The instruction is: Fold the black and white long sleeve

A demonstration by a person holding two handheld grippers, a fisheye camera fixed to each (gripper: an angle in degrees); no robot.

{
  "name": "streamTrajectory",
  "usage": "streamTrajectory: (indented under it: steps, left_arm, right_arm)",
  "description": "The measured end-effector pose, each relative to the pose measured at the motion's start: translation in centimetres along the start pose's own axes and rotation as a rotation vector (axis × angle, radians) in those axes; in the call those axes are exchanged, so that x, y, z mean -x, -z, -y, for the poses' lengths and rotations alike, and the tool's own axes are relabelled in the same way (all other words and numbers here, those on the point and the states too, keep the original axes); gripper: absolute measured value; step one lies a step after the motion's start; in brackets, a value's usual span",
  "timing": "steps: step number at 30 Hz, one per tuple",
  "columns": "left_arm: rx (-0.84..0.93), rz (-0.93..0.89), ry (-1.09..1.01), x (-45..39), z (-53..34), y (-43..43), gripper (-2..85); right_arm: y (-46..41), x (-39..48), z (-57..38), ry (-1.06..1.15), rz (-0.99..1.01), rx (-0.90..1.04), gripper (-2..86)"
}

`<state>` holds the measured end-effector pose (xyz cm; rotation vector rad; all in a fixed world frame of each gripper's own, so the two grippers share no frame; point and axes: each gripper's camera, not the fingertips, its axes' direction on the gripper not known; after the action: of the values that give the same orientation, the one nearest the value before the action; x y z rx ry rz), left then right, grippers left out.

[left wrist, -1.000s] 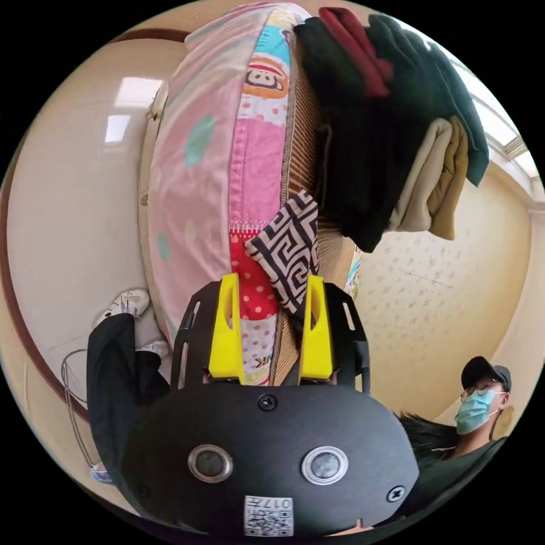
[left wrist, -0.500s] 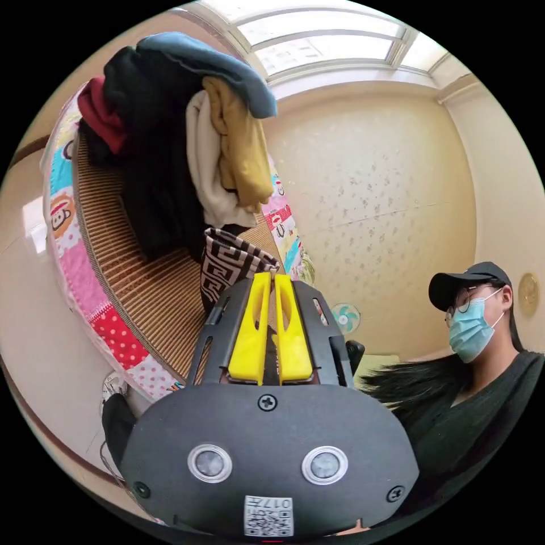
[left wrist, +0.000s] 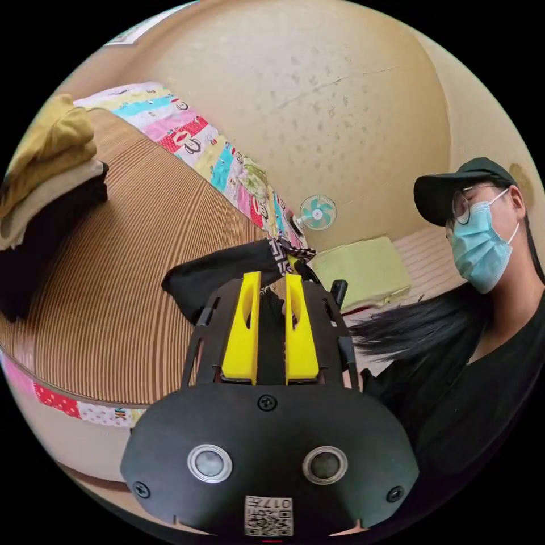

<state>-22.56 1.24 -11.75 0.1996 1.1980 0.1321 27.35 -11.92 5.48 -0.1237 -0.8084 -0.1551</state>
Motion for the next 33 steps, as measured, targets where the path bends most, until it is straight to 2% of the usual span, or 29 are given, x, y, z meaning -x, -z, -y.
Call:
streamTrajectory:
  steps: [1, 3, 6, 10, 13, 17, 19, 21, 25, 27, 29, 31, 33]
  left_arm:
    - [0.026, -0.030, 0.030, 0.6, -0.3, -1.4, 7.6]
    - [0.126, -0.110, 0.114, 2.0, -1.4, -6.2, 7.6]
    - [0.247, -0.141, 0.140, 1.8, -2.4, -10.9, 7.6]
    - [0.403, -0.080, 0.081, 0.6, -2.2, -15.2, 7.7]
    - [0.470, -0.062, 0.059, -0.1, -1.1, -17.5, 7.8]
    - [0.493, -0.020, 0.032, -1.3, 0.9, -19.0, 7.8]
    - [0.502, -0.003, 0.032, -1.4, 1.5, -19.6, 7.8]
    - [0.514, 0.004, 0.061, -0.9, 2.0, -20.5, 7.8]
    - [0.533, -0.017, 0.115, -0.3, 2.4, -22.0, 7.8]
    - [0.557, -0.018, 0.134, -0.3, 2.7, -23.0, 7.8]
    - [0.577, -0.015, 0.139, -0.6, 3.1, -23.5, 7.8]
    - [0.589, -0.004, 0.130, -1.0, 3.6, -23.6, 7.8]
    - [0.600, 0.020, 0.111, -1.5, 4.3, -23.3, 7.8]
  right_arm:
    - [0.8, -2.0, -0.6, -0.041, -0.064, 0.012, 3.8]
    - [3.6, -9.4, -3.5, -0.256, -0.249, 0.084, 3.8]
    - [6.3, -14.0, -6.5, -0.398, -0.197, 0.131, 4.9]
    - [8.6, -14.0, -7.6, -0.440, -0.144, 0.101, 8.9]
    - [12.0, -13.9, -7.7, -0.501, -0.106, -0.016, 9.9]
    - [19.3, -16.4, -7.1, -0.652, -0.270, -0.193, 10.8]
    - [22.3, -19.2, -7.0, -0.790, -0.347, -0.220, 11.1]
    - [26.0, -22.8, -7.9, -1.019, -0.376, -0.327, 11.2]
    - [28.3, -26.7, -10.4, -1.235, -0.160, -0.586, 10.1]
    - [28.3, -28.1, -12.0, -1.350, -0.063, -0.686, 6.4]
    - [29.2, -27.4, -12.4, -1.389, -0.074, -0.746, 4.2]
    - [31.4, -25.3, -10.5, -1.248, -0.107, -0.782, 3.3]
    - [34.9, -20.9, -6.6, -0.966, -0.181, -0.765, 2.6]
